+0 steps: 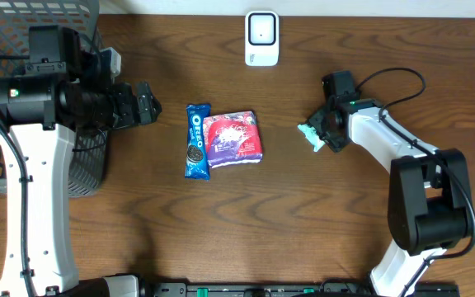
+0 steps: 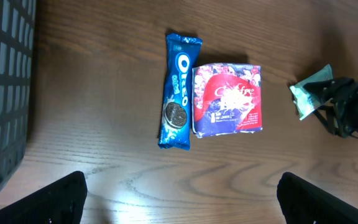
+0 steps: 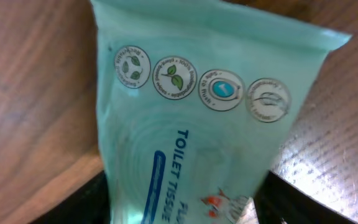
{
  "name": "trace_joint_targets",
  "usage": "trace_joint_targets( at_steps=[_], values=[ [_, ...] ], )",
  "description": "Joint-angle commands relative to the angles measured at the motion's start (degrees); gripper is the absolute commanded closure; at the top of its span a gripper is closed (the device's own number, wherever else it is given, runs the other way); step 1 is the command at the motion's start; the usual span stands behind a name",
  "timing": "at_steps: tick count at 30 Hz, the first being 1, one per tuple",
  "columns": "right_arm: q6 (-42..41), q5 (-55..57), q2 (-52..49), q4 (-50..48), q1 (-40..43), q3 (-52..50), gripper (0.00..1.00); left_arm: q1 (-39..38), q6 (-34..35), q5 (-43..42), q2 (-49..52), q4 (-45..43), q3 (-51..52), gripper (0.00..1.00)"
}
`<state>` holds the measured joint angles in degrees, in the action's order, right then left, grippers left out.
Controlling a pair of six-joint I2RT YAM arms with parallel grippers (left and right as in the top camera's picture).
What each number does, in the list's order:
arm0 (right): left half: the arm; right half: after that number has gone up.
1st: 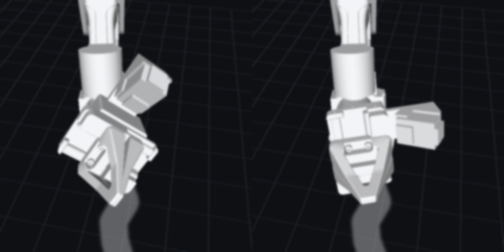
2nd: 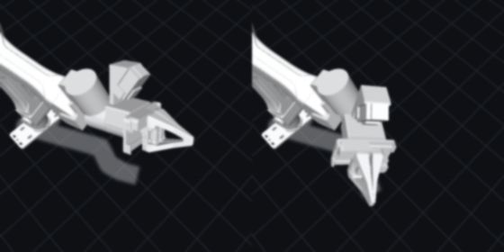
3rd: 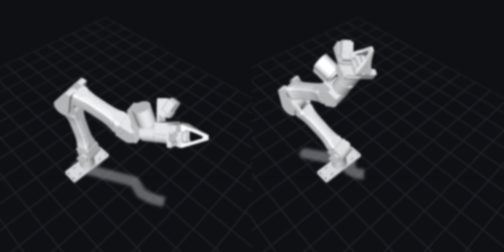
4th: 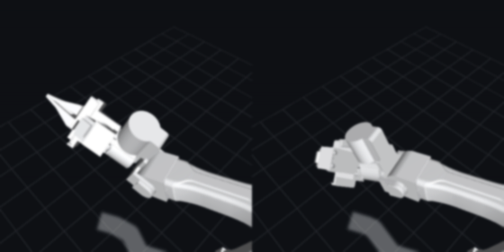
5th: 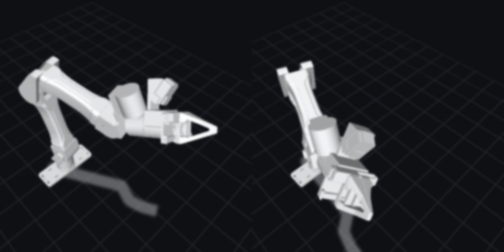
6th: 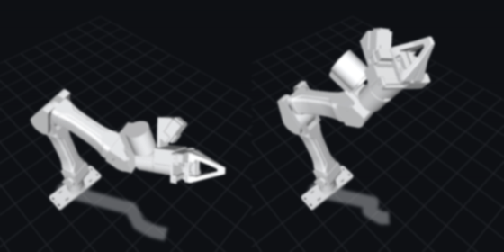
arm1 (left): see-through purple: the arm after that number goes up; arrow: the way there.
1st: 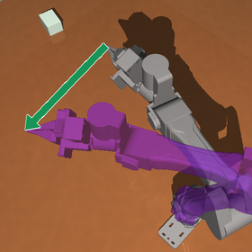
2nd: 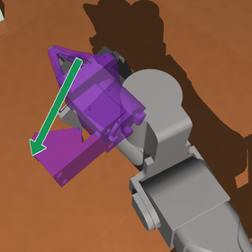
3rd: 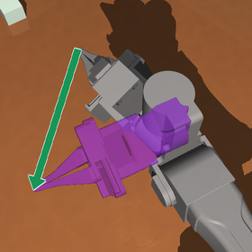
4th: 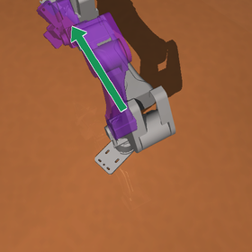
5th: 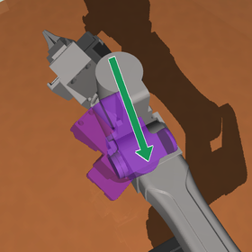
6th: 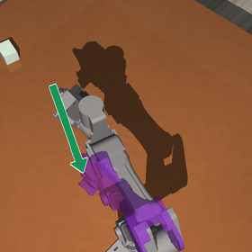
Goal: Scan the item barcode
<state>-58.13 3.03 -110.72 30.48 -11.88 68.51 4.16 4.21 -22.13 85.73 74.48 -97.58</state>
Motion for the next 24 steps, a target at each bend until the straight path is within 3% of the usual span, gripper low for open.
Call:
trace_joint_targets(
  at_steps=[1,7,10,14,18,24],
  values=[
    [1.4,2.7,-2.9,0.1,-0.2,-0.7,0.3,-0.1,-0.7,0.3,0.2,0.1,-0.2,0.02],
    [6.9,2.7,-3.6,-3.2,-0.1,-0.7,0.44,-0.1,-0.7,0.3,0.2,0.1,-0.2,0.02],
    [9.2,2.6,-3.6,-4.4,-0.1,-0.7,0.65,-0.1,-0.7,0.3,0.2,0.1,-0.2,0.02],
    [13.2,2.3,-3.4,-4.4,-0.1,0.3,0.82,-0.1,-0.7,0.3,0.2,0.1,-0.2,0.02],
    [21.1,0.5,-3.3,-4.3,-0.2,4.2,0.87,-0.1,-0.7,0.3,0.2,0.1,-0.2,0.02],
    [28.9,-1.9,-3.3,-5.0,-1.5,13.1,0.86,-0.1,-0.7,0.3,0.2,0.1,-0.2,0.02]
  ],
)
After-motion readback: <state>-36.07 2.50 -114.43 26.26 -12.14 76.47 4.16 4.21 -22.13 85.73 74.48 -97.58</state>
